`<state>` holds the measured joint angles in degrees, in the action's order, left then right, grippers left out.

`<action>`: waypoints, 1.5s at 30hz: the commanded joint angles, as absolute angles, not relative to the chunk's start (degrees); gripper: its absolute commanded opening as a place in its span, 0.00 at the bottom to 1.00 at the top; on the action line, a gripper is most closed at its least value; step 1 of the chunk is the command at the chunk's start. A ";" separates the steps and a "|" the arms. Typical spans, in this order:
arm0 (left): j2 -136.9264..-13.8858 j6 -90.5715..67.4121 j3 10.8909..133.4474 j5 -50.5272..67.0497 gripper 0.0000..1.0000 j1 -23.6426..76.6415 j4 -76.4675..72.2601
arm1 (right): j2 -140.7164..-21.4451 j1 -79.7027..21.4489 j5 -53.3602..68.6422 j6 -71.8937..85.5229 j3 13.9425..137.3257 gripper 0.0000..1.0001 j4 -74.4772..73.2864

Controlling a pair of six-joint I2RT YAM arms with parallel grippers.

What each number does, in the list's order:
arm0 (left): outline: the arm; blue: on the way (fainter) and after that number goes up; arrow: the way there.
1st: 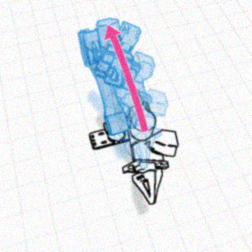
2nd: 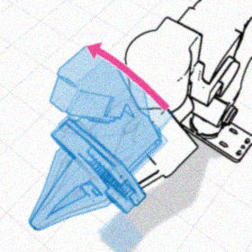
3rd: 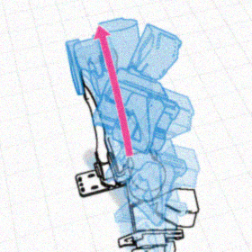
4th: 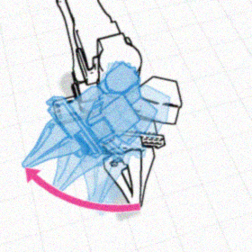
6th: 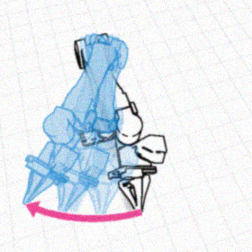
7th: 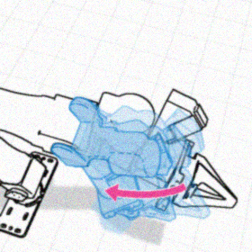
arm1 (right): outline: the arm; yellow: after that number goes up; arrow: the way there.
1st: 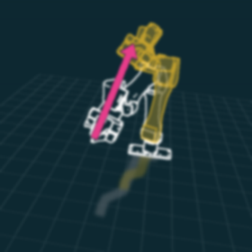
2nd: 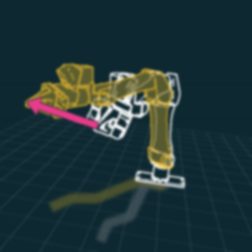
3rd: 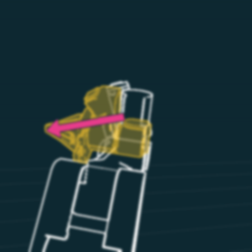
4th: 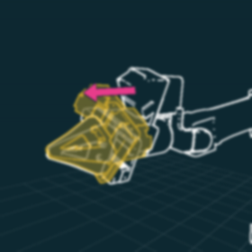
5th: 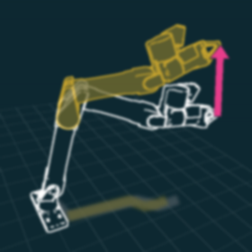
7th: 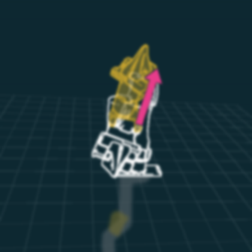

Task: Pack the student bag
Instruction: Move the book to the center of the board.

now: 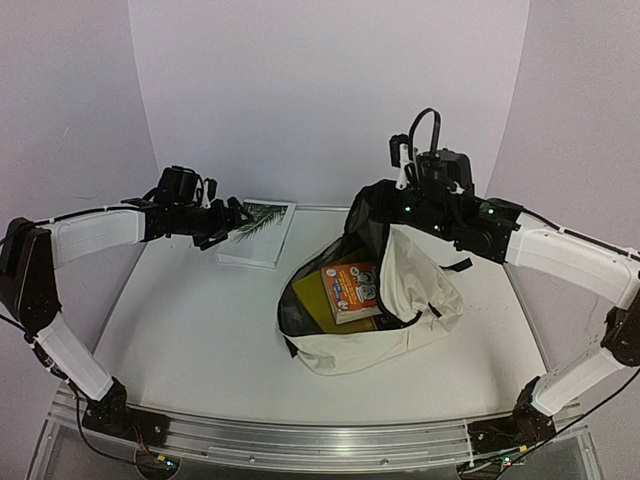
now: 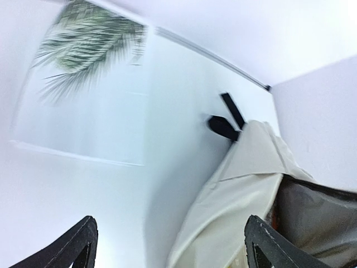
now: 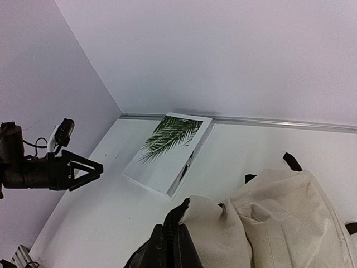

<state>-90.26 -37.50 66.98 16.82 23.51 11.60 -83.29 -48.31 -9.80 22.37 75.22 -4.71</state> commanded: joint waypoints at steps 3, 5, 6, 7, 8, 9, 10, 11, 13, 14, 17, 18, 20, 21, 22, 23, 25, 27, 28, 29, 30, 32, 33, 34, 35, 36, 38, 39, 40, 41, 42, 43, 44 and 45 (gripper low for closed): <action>-89.95 -37.55 65.38 21.97 0.91 19.09 11.14 | -79.45 -46.25 -12.70 26.36 66.66 0.00 0.30; -90.43 -36.92 65.67 22.34 0.91 18.21 11.55 | -80.21 -43.26 -8.25 27.05 64.17 0.00 0.88; -90.55 -36.70 65.75 22.38 0.91 17.87 11.81 | -80.52 -42.39 -6.68 27.24 63.57 0.00 0.99; -90.84 -36.29 65.83 22.48 0.91 16.85 12.24 | -81.15 -39.56 -2.52 27.76 62.54 0.00 1.63; -90.94 -36.23 65.81 22.68 0.91 16.38 12.29 | -81.60 -38.19 0.79 28.03 61.63 0.00 2.01; -90.95 -36.19 65.55 23.02 0.91 15.56 12.26 | -81.91 -35.89 3.45 28.32 60.78 0.00 2.84; -90.95 -36.23 65.47 23.27 0.91 15.14 12.23 | -82.32 -34.92 4.93 28.42 59.94 0.00 3.17; -90.89 -36.37 65.13 23.68 0.91 14.48 12.09 | -82.84 -32.94 7.54 28.58 59.26 0.00 3.61; -90.64 -36.39 64.66 24.03 0.91 13.86 11.77 | -84.54 -30.41 11.51 28.98 58.29 0.00 4.01; -90.56 -36.39 64.50 24.14 0.91 13.77 11.78 | -85.53 -29.73 12.79 29.45 57.94 0.00 4.18; -90.60 -36.21 64.22 24.42 0.91 13.29 11.85 | -89.02 -27.29 16.79 30.68 57.56 0.04 4.57; -90.65 -36.13 63.96 24.66 0.91 13.00 11.86 | -90.81 -26.29 17.48 31.49 57.41 0.06 4.54; -90.70 -36.00 63.71 24.84 0.91 12.72 11.94 | -91.72 -25.42 18.18 32.21 57.39 0.10 4.42; -90.64 -35.89 63.65 25.07 0.91 12.48 11.91 | -91.41 -25.39 18.42 32.21 57.39 0.13 4.32; -90.62 -35.66 63.56 25.21 0.92 12.21 11.95 | -90.41 -25.33 18.84 31.82 57.47 0.19 4.19; -90.67 -35.57 63.59 25.40 0.92 11.95 12.02 | -89.27 -25.38 19.24 31.30 57.52 0.23 4.12; -90.87 -35.19 63.76 26.01 0.92 11.15 11.97 | -86.40 -25.40 21.14 29.71 58.24 0.40 2.73; -91.28 -35.07 63.86 26.46 0.92 10.33 11.66 | -84.03 -25.38 22.10 28.47 59.41 0.54 0.26; -91.41 -34.99 63.88 26.80 0.92 9.98 11.44 | -82.98 -25.40 21.54 27.72 60.01 0.58 -2.29; -91.44 -34.98 63.98 27.11 0.92 9.67 11.29 | -81.40 -25.40 20.45 27.34 60.64 0.61 -4.09; -91.48 -34.91 64.03 27.14 0.92 9.47 11.26 | -80.53 -25.40 19.06 27.16 61.11 0.63 -5.37; -91.81 -34.58 64.36 27.22 0.92 8.93 11.33 | -77.61 -25.41 13.33 26.92 62.62 0.73 -8.94; -91.92 -34.40 64.59 27.24 0.92 8.74 11.40 | -76.91 -25.47 11.22 26.90 63.16 0.76 -9.73; -92.11 -34.25 64.83 27.22 0.92 8.53 11.57 | -75.46 -25.43 9.34 27.04 64.29 0.79 -10.86; -92.25 -34.13 65.01 27.31 0.92 8.31 11.74 | -74.58 -25.45 8.51 27.21 65.17 0.80 -11.30; -92.40 -34.04 65.12 27.33 0.92 8.17 11.82 | -73.91 -25.46 8.09 27.42 66.09 0.82 -11.60; -92.83 -33.70 65.55 27.14 0.92 8.03 11.94 | -73.16 -25.51 8.85 27.87 68.13 0.84 -11.86; -93.00 -33.45 65.61 26.89 0.92 7.95 11.97 | -73.16 -25.64 9.71 27.98 69.14 0.85 -11.86; -93.30 -33.37 65.71 26.72 0.92 7.87 11.96 | -73.29 -25.94 10.16 28.13 69.80 0.85 -11.86; -93.74 -33.17 65.99 26.58 0.92 7.79 11.93 | -73.63 -26.75 10.58 28.39 70.80 0.85 -11.87; -94.73 -33.01 66.31 26.66 0.92 7.45 11.80 | -74.51 -28.39 10.63 28.74 72.17 0.85 -11.78; -95.88 -33.02 66.98 26.89 0.92 6.99 11.84 | -75.33 -30.09 10.43 28.93 73.41 0.85 -11.70; -96.15 -33.04 67.37 27.35 0.92 6.88 11.85 | -76.03 -31.32 10.06 29.03 74.27 0.85 -11.63; -97.28 -33.08 68.09 28.14 0.92 6.33 11.61 | -77.63 -34.21 8.56 29.13 76.26 0.85 -11.48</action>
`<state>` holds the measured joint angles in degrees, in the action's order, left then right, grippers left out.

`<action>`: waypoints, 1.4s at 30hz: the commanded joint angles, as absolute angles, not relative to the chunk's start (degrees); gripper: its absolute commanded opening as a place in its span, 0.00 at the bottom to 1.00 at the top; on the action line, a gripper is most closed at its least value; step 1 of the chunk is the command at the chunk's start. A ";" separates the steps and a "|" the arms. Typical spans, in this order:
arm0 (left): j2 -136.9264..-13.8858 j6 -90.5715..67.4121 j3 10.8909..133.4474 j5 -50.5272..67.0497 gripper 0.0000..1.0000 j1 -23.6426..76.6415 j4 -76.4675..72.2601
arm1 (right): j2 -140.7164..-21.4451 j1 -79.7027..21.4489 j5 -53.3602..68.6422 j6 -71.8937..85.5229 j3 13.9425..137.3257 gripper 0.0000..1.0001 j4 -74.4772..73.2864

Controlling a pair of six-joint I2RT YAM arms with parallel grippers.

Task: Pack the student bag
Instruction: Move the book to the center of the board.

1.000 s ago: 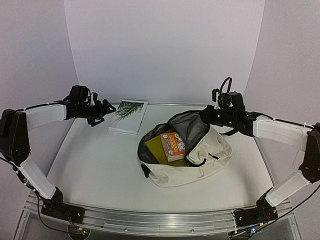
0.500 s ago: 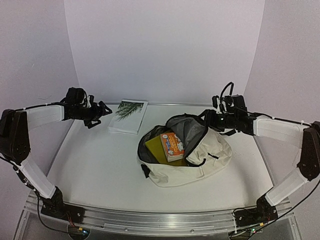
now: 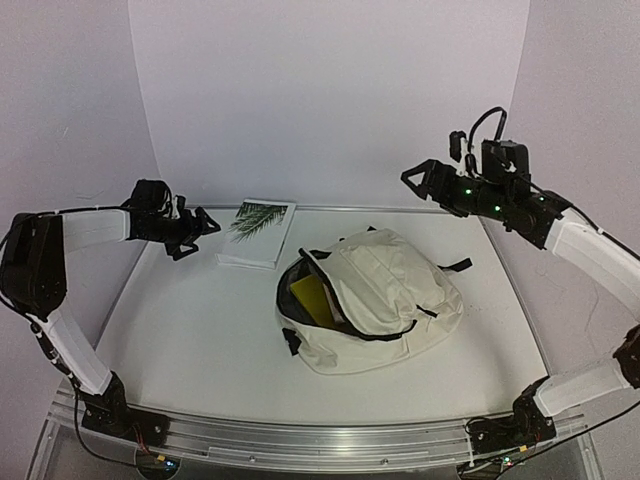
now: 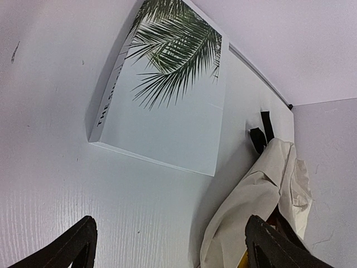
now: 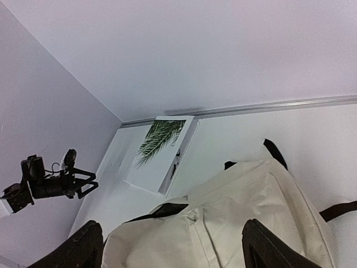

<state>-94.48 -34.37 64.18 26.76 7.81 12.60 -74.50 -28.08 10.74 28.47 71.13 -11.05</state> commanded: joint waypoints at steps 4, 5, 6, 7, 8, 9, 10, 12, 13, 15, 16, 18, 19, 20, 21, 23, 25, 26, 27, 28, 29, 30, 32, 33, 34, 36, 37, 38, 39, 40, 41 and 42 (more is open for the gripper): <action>-100.37 -33.42 69.85 29.34 0.92 5.77 10.46 | -84.64 -40.97 7.55 30.91 81.28 0.85 -8.58; -101.78 -33.48 70.85 29.95 0.92 5.64 10.29 | -87.77 -42.40 8.40 32.11 82.68 0.83 -6.89; -103.27 -33.50 71.67 30.32 0.92 5.66 10.28 | -91.02 -43.57 9.22 33.03 84.31 0.82 -5.37; -104.33 -33.44 72.56 30.47 0.91 5.71 10.40 | -92.65 -44.05 9.66 33.79 85.06 0.81 -4.60; -105.47 -33.21 73.46 30.57 0.91 5.69 10.77 | -95.20 -44.93 10.60 34.36 86.80 0.80 -2.74; -106.42 -32.78 74.42 30.34 0.90 5.69 11.12 | -98.38 -45.83 11.91 34.80 88.35 0.80 -1.66; -107.43 -32.32 75.37 29.67 0.89 5.66 11.59 | -100.75 -46.32 12.56 35.50 90.24 0.79 -0.55; -108.35 -31.58 76.23 28.62 0.89 5.69 11.73 | -105.53 -46.68 13.98 36.97 92.86 0.77 1.40; -108.82 -31.24 76.65 28.11 0.89 5.71 11.90 | -108.05 -46.67 14.66 37.69 94.30 0.76 2.13; -110.27 -30.59 78.08 27.40 0.88 5.70 12.78 | -113.43 -46.74 15.11 39.07 97.52 0.72 3.76; -110.89 -30.36 78.59 27.35 0.88 5.67 13.04 | -116.10 -46.76 15.21 39.20 99.08 0.70 4.16; -111.84 -29.99 79.30 27.25 0.88 5.70 12.91 | -121.34 -46.67 15.40 39.58 103.07 0.69 4.31; -112.50 -29.71 79.63 27.26 0.88 5.71 12.79 | -124.92 -46.74 15.72 39.94 105.56 0.68 4.30; -113.02 -29.41 80.06 27.20 0.87 5.71 12.63 | -127.26 -46.72 15.99 40.44 107.51 0.68 4.31; -113.38 -29.37 80.29 27.32 0.87 5.67 12.47 | -129.11 -46.75 16.24 40.89 108.68 0.67 4.28; -114.55 -29.19 80.92 27.65 0.87 5.67 11.83 | -133.71 -46.70 16.43 41.84 112.56 0.65 4.22; -115.47 -29.35 81.56 28.55 0.87 5.64 10.63 | -138.53 -46.53 16.56 43.18 115.18 0.64 4.29; -115.87 -29.35 81.78 28.72 0.87 5.65 10.46 | -139.76 -46.50 16.56 43.31 116.03 0.64 4.29; -116.25 -29.36 82.05 28.76 0.87 5.68 10.11 | -140.87 -46.42 16.41 43.60 116.55 0.64 4.29; -116.77 -29.36 82.37 28.78 0.87 5.71 10.04 | -141.70 -46.30 16.05 43.77 117.04 0.64 4.27; -117.18 -29.11 82.92 28.39 0.87 5.71 10.08 | -142.58 -46.19 15.72 44.12 117.37 0.64 4.25; -117.58 -28.99 83.20 28.28 0.87 5.71 10.05 | -143.20 -46.05 15.49 44.30 117.63 0.64 4.25; -119.10 -28.60 84.49 28.13 0.87 5.66 10.17 | -145.27 -45.76 14.65 45.16 118.47 0.66 4.13; -120.02 -28.42 85.15 28.20 0.87 5.69 10.26 | -146.07 -45.59 13.85 45.67 118.64 0.66 4.21; -120.47 -28.32 85.80 28.39 0.87 5.68 10.28 | -146.81 -45.50 13.31 45.87 118.65 0.66 4.15; -121.86 -28.14 86.81 28.76 0.87 5.63 10.45 | -148.17 -45.15 12.17 46.54 118.89 0.65 4.18; -122.48 -28.06 87.52 29.06 0.87 5.71 10.46 | -149.25 -44.74 11.87 47.10 119.43 0.63 4.08; -123.00 -28.04 87.86 29.34 0.87 5.69 10.27 | -150.18 -44.53 11.79 47.30 120.19 0.62 4.05; -123.21 -28.04 88.11 29.59 0.86 5.71 10.10 | -150.68 -44.42 11.72 47.36 120.75 0.62 4.04; -123.79 -28.08 88.56 30.54 0.85 5.68 9.79 | -151.97 -44.22 11.61 47.44 122.22 0.61 3.97; -124.10 -28.11 88.67 31.03 0.84 5.67 9.72 | -152.58 -44.07 11.61 47.58 122.86 0.61 3.84; -124.36 -28.38 88.98 31.82 0.82 5.71 9.56 | -152.86 -43.96 11.43 47.70 123.17 0.60 3.79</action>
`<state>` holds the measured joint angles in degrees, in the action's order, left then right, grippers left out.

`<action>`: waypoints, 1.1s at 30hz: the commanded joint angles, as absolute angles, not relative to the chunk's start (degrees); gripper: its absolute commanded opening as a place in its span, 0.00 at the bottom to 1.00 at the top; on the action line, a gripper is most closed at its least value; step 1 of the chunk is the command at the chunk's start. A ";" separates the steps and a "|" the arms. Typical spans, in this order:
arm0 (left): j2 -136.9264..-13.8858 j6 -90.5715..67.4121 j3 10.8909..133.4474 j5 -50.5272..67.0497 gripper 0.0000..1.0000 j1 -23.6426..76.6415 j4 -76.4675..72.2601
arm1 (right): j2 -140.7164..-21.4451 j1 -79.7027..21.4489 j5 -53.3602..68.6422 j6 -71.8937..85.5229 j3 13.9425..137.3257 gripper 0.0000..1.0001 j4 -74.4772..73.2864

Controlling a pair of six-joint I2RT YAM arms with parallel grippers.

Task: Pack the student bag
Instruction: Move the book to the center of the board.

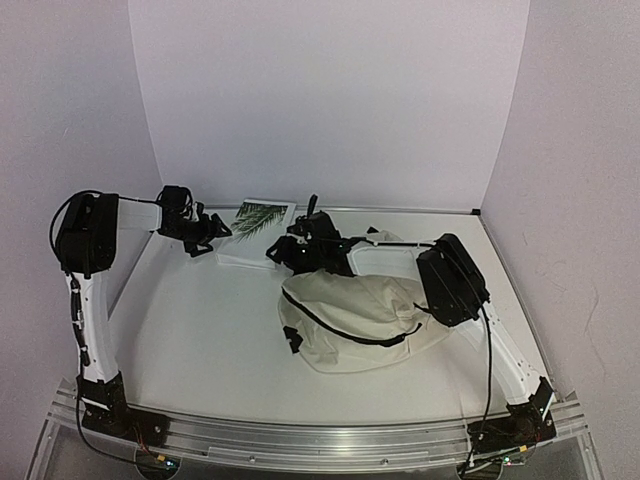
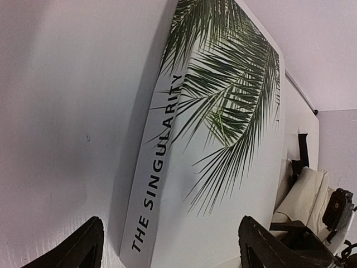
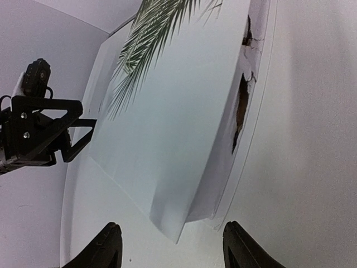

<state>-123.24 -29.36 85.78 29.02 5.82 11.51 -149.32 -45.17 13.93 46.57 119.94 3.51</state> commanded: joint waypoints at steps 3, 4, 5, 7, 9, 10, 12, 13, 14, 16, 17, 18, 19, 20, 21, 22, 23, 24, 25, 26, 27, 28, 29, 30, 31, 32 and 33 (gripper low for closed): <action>-124.63 -29.33 88.61 34.24 0.76 5.80 7.92 | -154.17 -43.74 11.24 47.73 124.60 0.60 3.79; -124.56 -29.53 88.42 34.79 0.75 5.78 7.56 | -154.65 -43.64 11.60 47.68 125.02 0.60 3.91; -124.42 -29.75 88.00 35.25 0.72 5.78 7.02 | -155.50 -43.56 12.92 47.38 126.19 0.59 3.88; -124.28 -30.32 87.15 36.48 0.68 5.76 5.82 | -157.04 -43.51 15.78 45.67 128.44 0.56 4.00; -124.40 -30.66 86.77 37.93 0.63 5.79 5.15 | -158.65 -43.51 20.01 43.93 131.02 0.53 4.30; -124.58 -30.90 86.67 38.86 0.61 5.78 4.83 | -159.31 -43.51 22.18 42.91 132.24 0.52 4.45; -124.59 -31.22 86.50 39.79 0.58 5.76 4.61 | -159.60 -43.55 24.27 41.72 132.62 0.50 5.01; -124.46 -31.37 86.10 40.03 0.56 5.77 4.54 | -159.56 -43.52 24.99 41.13 132.65 0.48 5.14; -123.99 -31.68 85.18 40.36 0.55 5.80 3.96 | -159.25 -43.52 26.03 40.39 132.24 0.46 5.50; -122.91 -32.57 83.22 40.71 0.54 5.89 2.75 | -158.50 -43.51 27.60 39.14 131.09 0.43 6.32; -122.27 -32.84 82.53 40.90 0.54 5.87 2.10 | -158.19 -43.55 28.43 38.47 130.75 0.42 6.57; -121.50 -33.53 80.86 41.16 0.53 5.95 1.42 | -157.77 -43.51 29.48 37.66 130.04 0.41 7.04; -120.95 -33.85 79.85 41.36 0.53 6.01 0.84 | -157.59 -43.57 30.05 37.25 129.83 0.40 7.14; -118.98 -34.60 77.39 41.56 0.53 6.27 0.27 | -157.19 -43.61 32.01 35.94 129.12 0.39 7.21; -117.79 -35.01 75.95 41.57 0.52 6.58 -0.92 | -156.97 -43.71 32.70 35.56 128.94 0.38 7.16; -116.97 -35.32 74.42 41.46 0.52 6.70 -1.35 | -156.60 -43.69 33.84 35.30 128.40 0.38 7.12; -114.82 -35.64 72.01 40.84 0.52 7.14 -1.48 | -155.80 -43.83 35.21 34.83 127.24 0.37 7.12; -113.04 -35.93 70.14 40.14 0.52 7.45 -1.49 | -154.88 -44.02 36.06 34.42 125.94 0.37 7.08; -110.50 -36.45 67.23 39.02 0.52 7.93 -1.68 | -153.58 -44.43 37.01 33.73 123.87 0.37 7.03; -107.93 -37.06 64.95 38.11 0.52 8.36 -2.01 | -152.34 -44.85 37.65 32.92 122.30 0.37 7.03; -106.55 -37.57 63.46 37.81 0.52 8.62 -2.15 | -151.62 -45.09 38.26 32.60 120.49 0.37 6.95; -104.00 -38.56 60.35 37.35 0.52 9.22 -2.67 | -149.97 -45.67 38.81 32.18 118.86 0.36 6.87; -102.19 -39.42 57.62 36.94 0.52 9.78 -2.96 | -148.37 -46.15 39.82 31.73 116.40 0.36 6.86; -100.16 -39.80 56.04 36.42 0.52 10.46 -2.89 | -147.59 -46.65 40.62 31.40 114.49 0.36 6.79; -97.79 -40.47 53.30 35.49 0.52 11.43 -2.44 | -145.78 -47.42 41.33 30.85 111.94 0.35 6.67; -95.90 -40.98 51.55 34.66 0.52 12.16 -1.73 | -143.95 -48.10 41.79 30.44 110.19 0.35 6.48; -93.91 -41.16 49.72 33.70 0.52 12.88 -0.78 | -143.08 -48.82 41.97 30.07 108.82 0.35 6.43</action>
